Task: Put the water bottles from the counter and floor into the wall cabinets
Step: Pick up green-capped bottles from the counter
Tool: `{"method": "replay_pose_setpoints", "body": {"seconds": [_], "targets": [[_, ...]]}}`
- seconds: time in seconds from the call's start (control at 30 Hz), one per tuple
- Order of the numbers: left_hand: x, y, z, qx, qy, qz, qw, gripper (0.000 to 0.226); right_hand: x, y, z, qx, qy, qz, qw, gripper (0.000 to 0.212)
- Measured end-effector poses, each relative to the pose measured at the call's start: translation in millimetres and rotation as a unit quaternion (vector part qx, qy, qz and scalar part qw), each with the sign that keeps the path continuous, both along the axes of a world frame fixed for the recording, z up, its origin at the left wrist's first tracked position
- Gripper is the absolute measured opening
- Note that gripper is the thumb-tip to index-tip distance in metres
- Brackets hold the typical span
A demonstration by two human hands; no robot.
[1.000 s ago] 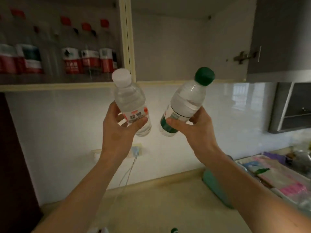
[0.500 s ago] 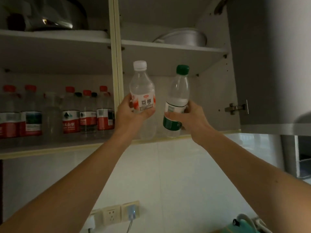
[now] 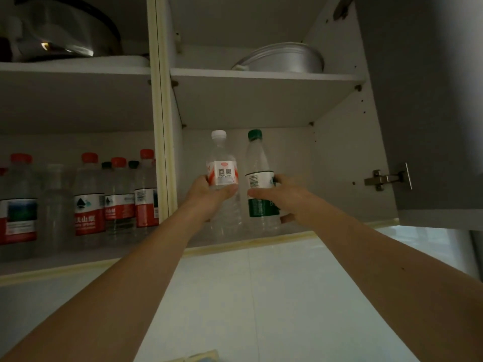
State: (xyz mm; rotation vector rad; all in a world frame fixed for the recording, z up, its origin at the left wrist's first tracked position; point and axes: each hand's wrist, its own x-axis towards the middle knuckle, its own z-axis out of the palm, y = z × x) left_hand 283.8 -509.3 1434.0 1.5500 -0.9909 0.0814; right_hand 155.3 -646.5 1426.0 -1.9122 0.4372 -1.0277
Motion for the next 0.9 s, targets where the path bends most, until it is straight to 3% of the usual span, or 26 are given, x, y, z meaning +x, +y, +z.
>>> {"method": "replay_pose_setpoints", "body": {"seconds": [0.33,0.57,0.77,0.9], "targets": [[31.4,-36.4,0.6,0.012,0.051,-0.012,0.999,0.053,27.3,-22.9,1.5,-0.014,0.027,0.013,0.999,0.051],[27.7,-35.3,1.2,0.023,0.044,-0.019,0.999,0.057,29.0,-25.5,-2.0,-0.014,0.016,0.021,1.000,0.046],[15.7,-22.1,-6.3,0.088,-0.061,0.037,0.994,0.056,21.6,-19.4,-2.8,-0.043,0.047,-0.008,0.998,0.051],[-7.3,-1.4,-17.4,0.065,-0.151,0.073,0.984,0.052,7.0,-5.2,-4.0,-0.136,-0.011,-0.126,0.983,0.057]]}}
